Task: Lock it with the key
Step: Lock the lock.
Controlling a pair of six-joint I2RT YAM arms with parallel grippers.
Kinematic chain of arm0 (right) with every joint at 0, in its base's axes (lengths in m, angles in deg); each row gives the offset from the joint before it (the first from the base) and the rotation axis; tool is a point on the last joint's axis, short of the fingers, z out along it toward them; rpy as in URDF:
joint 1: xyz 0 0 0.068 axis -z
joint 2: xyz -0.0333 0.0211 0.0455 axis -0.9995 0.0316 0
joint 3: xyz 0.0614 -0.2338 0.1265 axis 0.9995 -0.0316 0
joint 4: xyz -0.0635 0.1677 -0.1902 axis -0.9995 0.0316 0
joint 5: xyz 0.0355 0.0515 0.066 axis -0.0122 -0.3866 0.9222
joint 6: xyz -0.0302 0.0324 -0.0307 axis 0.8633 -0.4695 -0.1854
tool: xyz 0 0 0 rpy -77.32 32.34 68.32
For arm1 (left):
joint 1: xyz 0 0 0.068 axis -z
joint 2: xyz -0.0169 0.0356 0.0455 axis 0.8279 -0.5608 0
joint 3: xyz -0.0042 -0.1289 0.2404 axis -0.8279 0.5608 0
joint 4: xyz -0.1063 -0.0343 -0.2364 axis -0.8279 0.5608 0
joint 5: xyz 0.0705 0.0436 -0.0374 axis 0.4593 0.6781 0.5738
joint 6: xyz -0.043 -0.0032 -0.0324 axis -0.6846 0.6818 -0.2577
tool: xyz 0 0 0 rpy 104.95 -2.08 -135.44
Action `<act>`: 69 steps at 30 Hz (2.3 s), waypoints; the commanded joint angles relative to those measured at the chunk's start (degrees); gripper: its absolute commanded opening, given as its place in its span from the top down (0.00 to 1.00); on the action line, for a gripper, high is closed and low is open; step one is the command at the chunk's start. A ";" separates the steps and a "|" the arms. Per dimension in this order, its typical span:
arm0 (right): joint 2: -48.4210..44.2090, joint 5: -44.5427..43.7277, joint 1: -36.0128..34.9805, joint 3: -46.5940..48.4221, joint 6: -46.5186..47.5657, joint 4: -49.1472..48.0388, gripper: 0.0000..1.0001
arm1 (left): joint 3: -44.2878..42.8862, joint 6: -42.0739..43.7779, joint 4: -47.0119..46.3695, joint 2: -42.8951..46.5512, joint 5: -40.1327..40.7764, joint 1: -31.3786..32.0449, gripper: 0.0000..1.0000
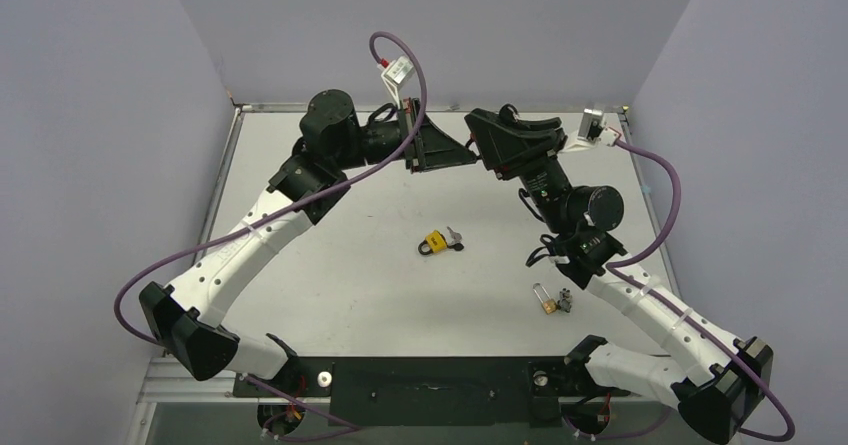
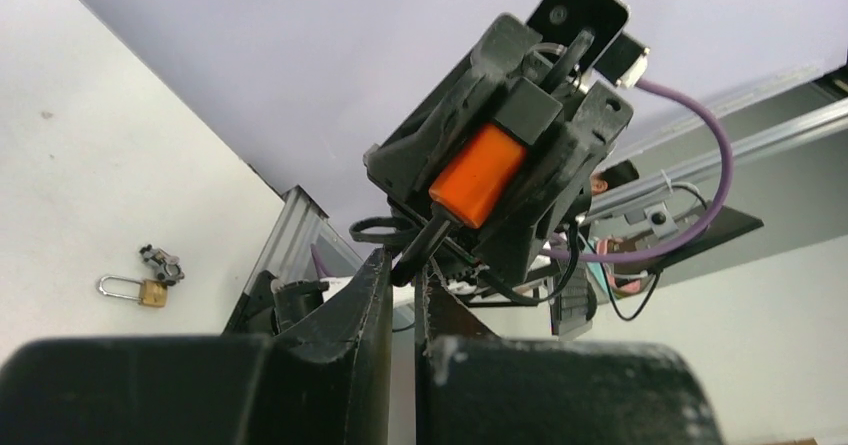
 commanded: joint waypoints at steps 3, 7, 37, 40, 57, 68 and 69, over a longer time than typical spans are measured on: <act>5.75 14.20 -3.97 -6.61 -0.42 19.01 1.00 | -6.20 -7.08 -34.99 4.00 15.23 -1.70 1.00; 5.58 14.08 -3.76 -5.93 -0.15 19.52 1.00 | -5.91 -6.70 -35.20 3.50 13.59 -1.40 1.00; -1.71 37.99 4.87 -0.90 -6.27 16.72 1.00 | -6.04 38.79 19.66 8.28 -9.99 -8.49 0.48; -2.29 38.96 4.53 -0.85 -6.79 16.46 1.00 | -5.09 38.00 18.19 7.76 -13.67 -8.59 0.48; -2.79 38.57 3.07 -1.35 -7.67 14.73 1.00 | 0.07 33.68 10.14 6.63 -15.80 -9.31 0.48; -2.71 38.54 1.88 -0.45 -7.62 14.78 1.00 | 0.66 32.70 8.99 5.26 -15.82 -9.30 0.48; -2.51 38.46 1.31 -0.34 -7.37 14.85 1.00 | 0.83 32.49 8.68 5.22 -15.79 -9.30 0.48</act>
